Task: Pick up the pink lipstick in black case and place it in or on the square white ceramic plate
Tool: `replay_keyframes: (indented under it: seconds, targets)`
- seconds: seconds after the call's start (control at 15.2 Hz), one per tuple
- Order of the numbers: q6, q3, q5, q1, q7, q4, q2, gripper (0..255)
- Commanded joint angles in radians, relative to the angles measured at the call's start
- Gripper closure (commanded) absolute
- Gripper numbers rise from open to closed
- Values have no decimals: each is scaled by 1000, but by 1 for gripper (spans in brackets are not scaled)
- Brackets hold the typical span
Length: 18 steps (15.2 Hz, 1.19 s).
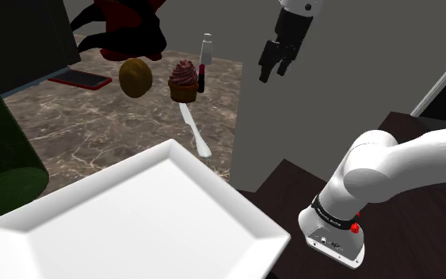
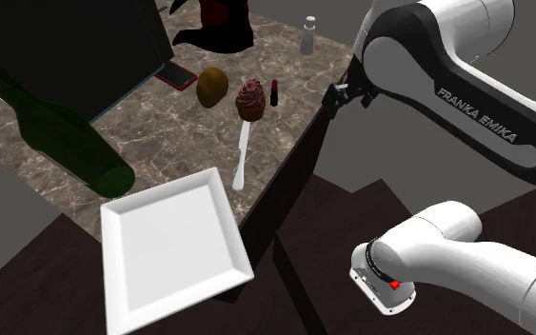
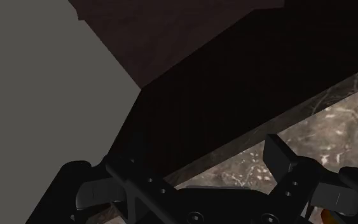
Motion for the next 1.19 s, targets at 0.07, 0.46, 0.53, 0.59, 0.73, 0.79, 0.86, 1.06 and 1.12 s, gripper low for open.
replay_keyframes:
  seconds: [0.07,0.46,0.53,0.59,0.73,0.79,0.86,1.06,1.12]
  targets:
    - [58,-23,4,22,-64,-19,7,0]
    - [374,-174,67,182,-464,-81,97,0]
    - [418,-200,86,215,-536,-82,117,0]
    - [459,-228,107,250,-609,-81,138,0]
    - [530,-284,157,325,-761,-72,181,0]
    - [560,-314,185,366,-839,-64,203,0]
    - [585,-344,216,408,-919,-54,224,0]
    - [627,-385,264,472,-1030,-43,260,0]
    - [640,-385,268,476,-1033,-49,268,0]
